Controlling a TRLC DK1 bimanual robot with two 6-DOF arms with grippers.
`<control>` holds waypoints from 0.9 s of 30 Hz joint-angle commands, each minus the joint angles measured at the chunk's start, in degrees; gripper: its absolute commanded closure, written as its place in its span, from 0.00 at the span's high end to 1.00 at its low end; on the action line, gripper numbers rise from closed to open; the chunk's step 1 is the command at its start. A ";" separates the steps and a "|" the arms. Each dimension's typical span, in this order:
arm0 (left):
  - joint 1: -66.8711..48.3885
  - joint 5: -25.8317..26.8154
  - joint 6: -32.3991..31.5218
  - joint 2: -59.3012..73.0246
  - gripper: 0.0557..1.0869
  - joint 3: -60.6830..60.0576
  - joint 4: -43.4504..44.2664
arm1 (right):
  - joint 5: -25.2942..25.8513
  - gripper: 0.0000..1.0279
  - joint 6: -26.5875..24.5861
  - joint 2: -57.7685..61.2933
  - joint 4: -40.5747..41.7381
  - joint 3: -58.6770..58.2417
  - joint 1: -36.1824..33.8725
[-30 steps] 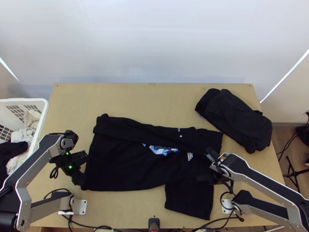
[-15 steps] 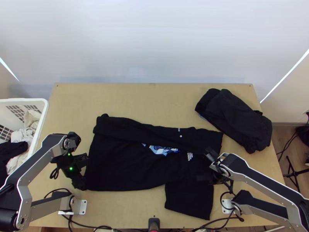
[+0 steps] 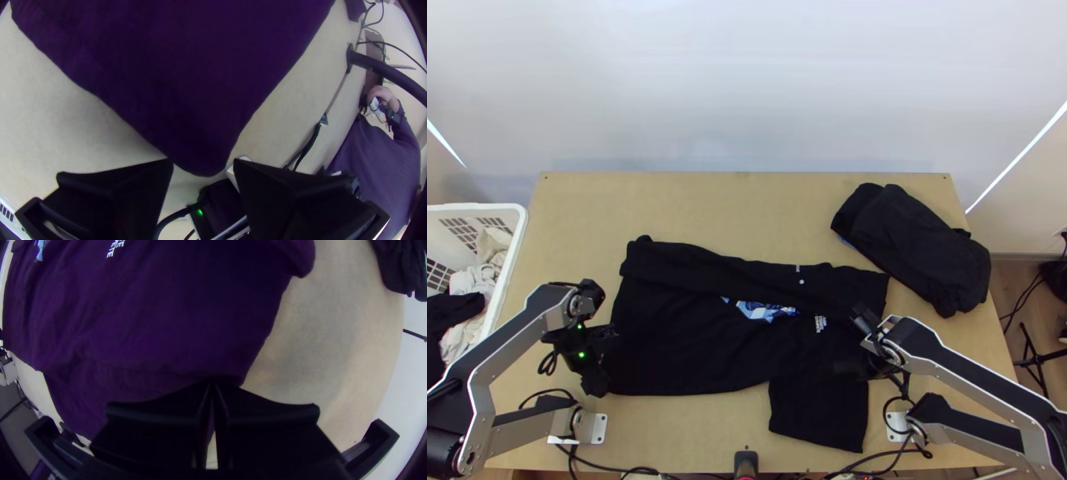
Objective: Fold the t-shirt
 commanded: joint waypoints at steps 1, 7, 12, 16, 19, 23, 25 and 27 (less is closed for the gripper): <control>-3.27 0.90 -2.08 0.21 0.19 -2.42 5.44 | 0.03 0.03 -0.16 -0.50 -0.33 0.12 0.05; -0.64 2.48 -1.99 -1.11 0.04 1.54 7.81 | 1.35 0.03 -0.51 -5.15 -0.42 3.98 -1.36; 8.15 9.95 -12.63 2.58 0.04 19.29 12.73 | 0.56 0.03 -4.82 -4.80 5.91 17.69 -12.78; 7.98 10.83 -26.51 3.55 0.04 31.42 18.53 | -3.13 0.03 -4.64 -1.29 9.52 29.91 -16.56; 7.62 11.00 -37.76 2.67 0.04 39.77 24.07 | -3.13 0.03 -5.52 2.14 12.50 39.05 -18.23; 8.42 10.83 -49.54 2.58 0.04 48.73 31.54 | -3.31 0.03 -3.32 6.62 17.25 50.21 -21.57; 9.38 10.57 -54.11 3.02 0.04 51.37 35.58 | -3.31 0.03 -4.02 7.94 21.64 53.99 -22.63; 10.35 9.07 -57.27 3.73 0.04 53.22 39.19 | -3.22 0.03 -6.92 9.61 26.57 57.60 -23.33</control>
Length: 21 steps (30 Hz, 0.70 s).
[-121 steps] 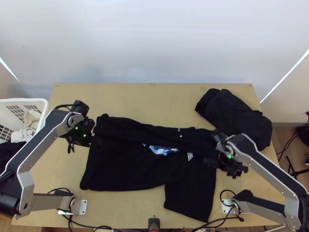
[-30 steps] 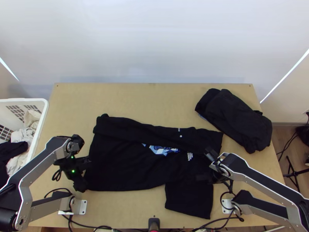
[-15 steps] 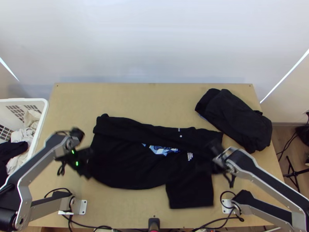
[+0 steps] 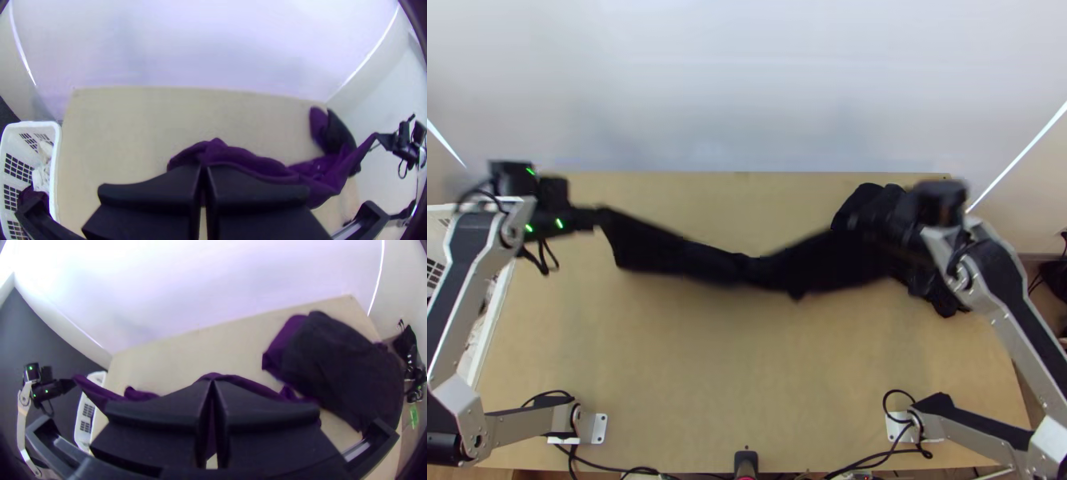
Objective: Fold the t-shirt
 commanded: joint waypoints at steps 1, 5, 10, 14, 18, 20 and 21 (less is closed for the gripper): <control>2.86 -2.08 -15.64 1.37 0.04 11.89 13.12 | -0.34 0.03 -4.53 6.58 11.80 17.22 -4.87; 4.79 -6.12 -21.01 0.75 0.04 13.12 21.91 | 0.28 0.03 -9.80 13.79 14.35 30.66 -6.01; 6.63 -8.06 -22.32 -5.58 0.04 13.73 33.34 | 0.37 0.03 -10.24 18.18 15.22 48.59 -8.21; 9.80 -10.17 -22.24 -9.44 0.03 17.69 34.22 | 0.37 0.03 -10.42 14.67 18.21 54.13 -8.12; 13.40 -10.96 -20.21 -15.77 0.04 18.48 34.83 | -0.60 0.03 -10.51 5.35 19.27 52.64 -6.80; 14.46 -11.57 -18.81 -18.94 0.03 18.30 35.01 | -2.80 0.03 -11.03 -0.27 18.92 50.00 -5.57; 15.07 -11.48 -18.54 -20.43 0.03 18.21 34.83 | -4.12 0.03 -11.30 -3.35 19.00 48.15 -5.31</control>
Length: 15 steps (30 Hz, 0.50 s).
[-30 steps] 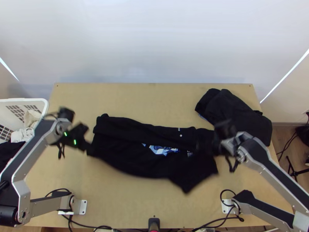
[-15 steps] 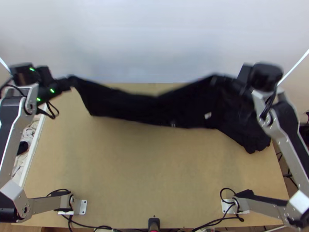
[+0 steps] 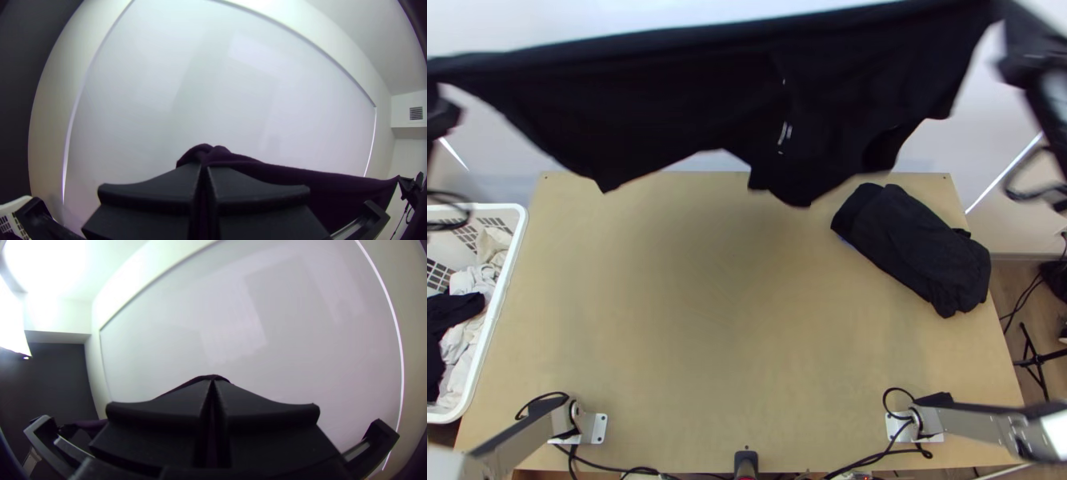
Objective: Fold the t-shirt
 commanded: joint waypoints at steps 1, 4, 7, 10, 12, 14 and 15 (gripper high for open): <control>4.43 -1.85 2.33 -10.01 0.03 1.05 2.09 | -4.62 0.03 -1.51 -14.99 1.37 -2.39 1.73; 4.78 -1.85 3.03 -12.74 0.03 0.26 1.39 | -6.65 0.03 -1.86 -21.67 1.54 -7.31 2.79; 4.95 -1.85 3.12 -14.23 0.03 -0.88 0.25 | -7.09 0.03 -2.47 -25.63 1.63 -10.21 4.02; 4.95 -1.85 3.12 -15.02 0.03 -1.32 -0.63 | -7.09 0.03 -2.65 -26.95 1.63 -10.47 4.28; 5.04 -1.85 3.12 -15.55 0.03 -1.67 -0.81 | -7.17 0.03 -2.65 -27.47 1.63 -10.74 4.72; 4.95 -1.85 3.12 -15.99 0.03 -1.76 -1.86 | -7.17 0.03 -2.56 -27.65 1.28 -11.62 4.72; 5.04 -1.85 3.21 -16.34 0.03 -2.02 -2.48 | -7.17 0.03 -2.56 -27.91 1.28 -12.94 4.72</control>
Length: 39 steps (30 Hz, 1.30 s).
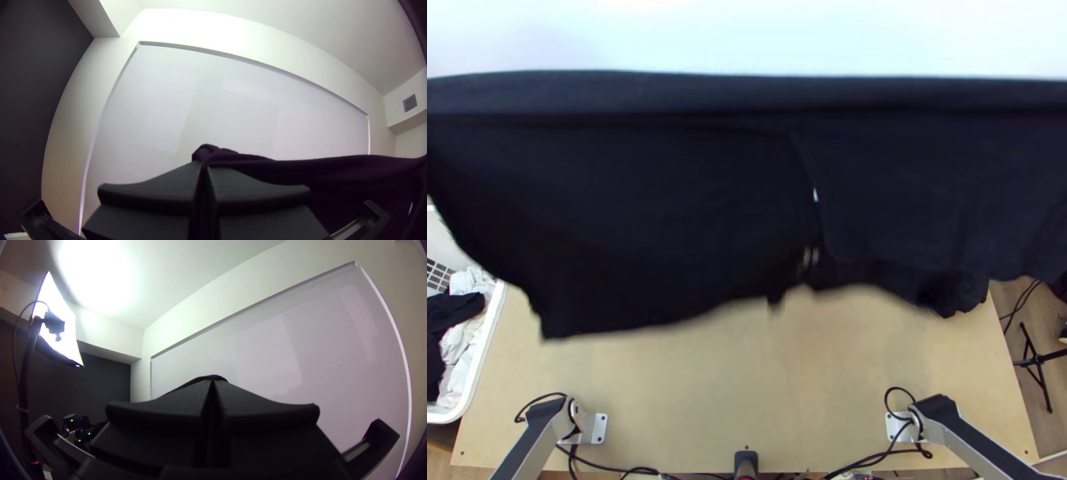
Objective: Fold the t-shirt
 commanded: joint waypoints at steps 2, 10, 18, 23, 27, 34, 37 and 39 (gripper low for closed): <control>0.47 0.21 0.87 -3.69 0.03 -2.51 -4.63 | -0.64 0.03 -0.22 -4.71 -1.64 -7.71 0.98; 0.04 2.50 6.06 -15.82 0.03 -30.90 -8.41 | -0.73 0.03 1.80 -14.55 1.00 -48.23 2.04; -1.37 3.29 9.31 -23.64 0.03 -57.18 -3.40 | -0.73 0.03 2.06 -13.23 18.93 -77.50 3.62; -2.07 3.29 11.77 -18.81 0.03 -62.45 3.10 | -0.73 0.03 2.15 -5.76 25.35 -79.17 3.80; -2.95 3.29 12.04 -12.21 0.04 -62.01 8.81 | -0.73 0.03 1.62 -1.10 29.48 -78.29 3.80; -7.35 3.29 12.92 8.09 0.03 -56.39 18.13 | -0.29 0.03 1.01 7.07 32.55 -72.40 3.71; -9.28 2.93 13.18 16.88 0.03 -52.17 18.92 | -0.11 0.03 0.83 12.08 31.94 -68.35 2.30; -10.25 2.32 13.18 22.06 0.03 -49.62 20.24 | -0.02 0.03 0.66 15.77 30.71 -65.45 1.16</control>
